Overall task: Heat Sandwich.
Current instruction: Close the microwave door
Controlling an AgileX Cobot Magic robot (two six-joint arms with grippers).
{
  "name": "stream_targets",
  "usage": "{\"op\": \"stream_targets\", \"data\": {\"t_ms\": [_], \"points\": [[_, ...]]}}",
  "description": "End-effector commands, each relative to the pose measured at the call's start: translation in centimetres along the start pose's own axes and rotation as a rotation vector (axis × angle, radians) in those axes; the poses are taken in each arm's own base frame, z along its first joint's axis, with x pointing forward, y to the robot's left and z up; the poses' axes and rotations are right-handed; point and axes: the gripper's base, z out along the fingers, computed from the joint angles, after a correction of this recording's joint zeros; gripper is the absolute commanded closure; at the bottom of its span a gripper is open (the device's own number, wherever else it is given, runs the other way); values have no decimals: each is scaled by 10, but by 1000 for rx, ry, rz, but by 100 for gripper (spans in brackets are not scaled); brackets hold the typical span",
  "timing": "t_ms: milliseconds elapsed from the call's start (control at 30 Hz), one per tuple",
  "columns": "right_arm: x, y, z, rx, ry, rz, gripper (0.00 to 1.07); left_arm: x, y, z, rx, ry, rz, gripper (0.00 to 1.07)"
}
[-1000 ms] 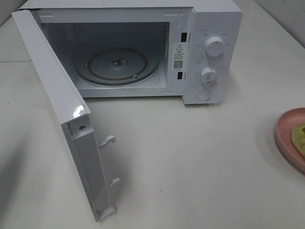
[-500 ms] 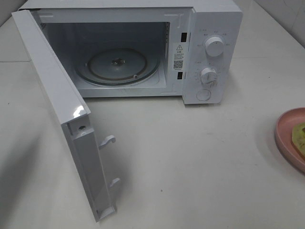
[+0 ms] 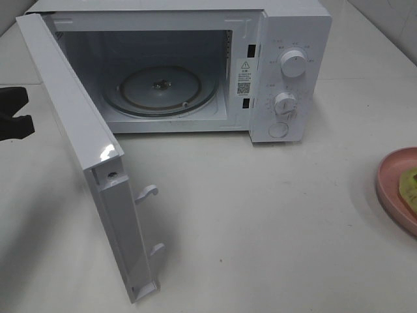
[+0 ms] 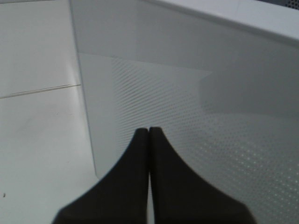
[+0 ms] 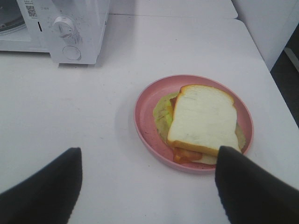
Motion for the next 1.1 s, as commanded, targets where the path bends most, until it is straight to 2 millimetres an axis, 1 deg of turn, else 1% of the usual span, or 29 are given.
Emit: {"op": "stream_targets", "data": {"t_ms": [33, 67, 133, 200, 233, 367, 433, 500, 533, 600, 633, 667, 767, 800, 867, 967, 1033, 1100], "points": [[2, 0, -3, 5, -36, 11, 32, -2, -3, 10, 45, -24, -19, 107], [2, 0, -3, 5, -36, 11, 32, -2, -3, 10, 45, -24, -19, 107], [2, 0, -3, 5, -36, 11, 32, -1, -8, 17, 68, -22, -16, 107], [2, 0, -3, 5, -36, 11, 32, -3, -19, 27, 108, -25, 4, 107], [2, 0, -3, 5, -36, 11, 32, -3, -19, 27, 108, -25, 4, 107], [2, 0, -3, 5, -36, 11, 32, -8, -34, 40, 130, -43, 19, 107], [2, 0, -3, 5, -36, 11, 32, -8, -37, 42, 133, -44, 18, 107], [2, 0, -3, 5, -36, 11, 32, -8, -44, 51, 144, -44, 7, 107], [2, 0, -3, 5, -36, 11, 32, -8, -44, 51, 144, -44, 7, 107], [2, 0, -3, 5, -36, 11, 32, -9, -49, 57, 155, -47, 2, 107], [2, 0, -3, 5, -36, 11, 32, -9, -56, 64, 163, -40, 2, 107], [2, 0, -3, 5, -36, 11, 32, -9, -56, 64, 163, -40, 2, 107], [2, 0, -3, 5, -36, 11, 32, -9, -66, 72, 180, -33, 15, 107], [2, 0, -3, 5, -36, 11, 32, -9, -74, 78, 197, -36, 18, 107], [2, 0, -3, 5, -36, 11, 32, -9, -78, 81, 205, -37, 16, 107], [2, 0, -3, 5, -36, 11, 32, -10, -90, 91, 228, -43, 12, 107], [2, 0, -3, 5, -36, 11, 32, -9, -91, 94, 228, -37, 11, 107], [2, 0, -3, 5, -36, 13, 32, -11, -99, 102, 240, -24, 15, 107]]}}
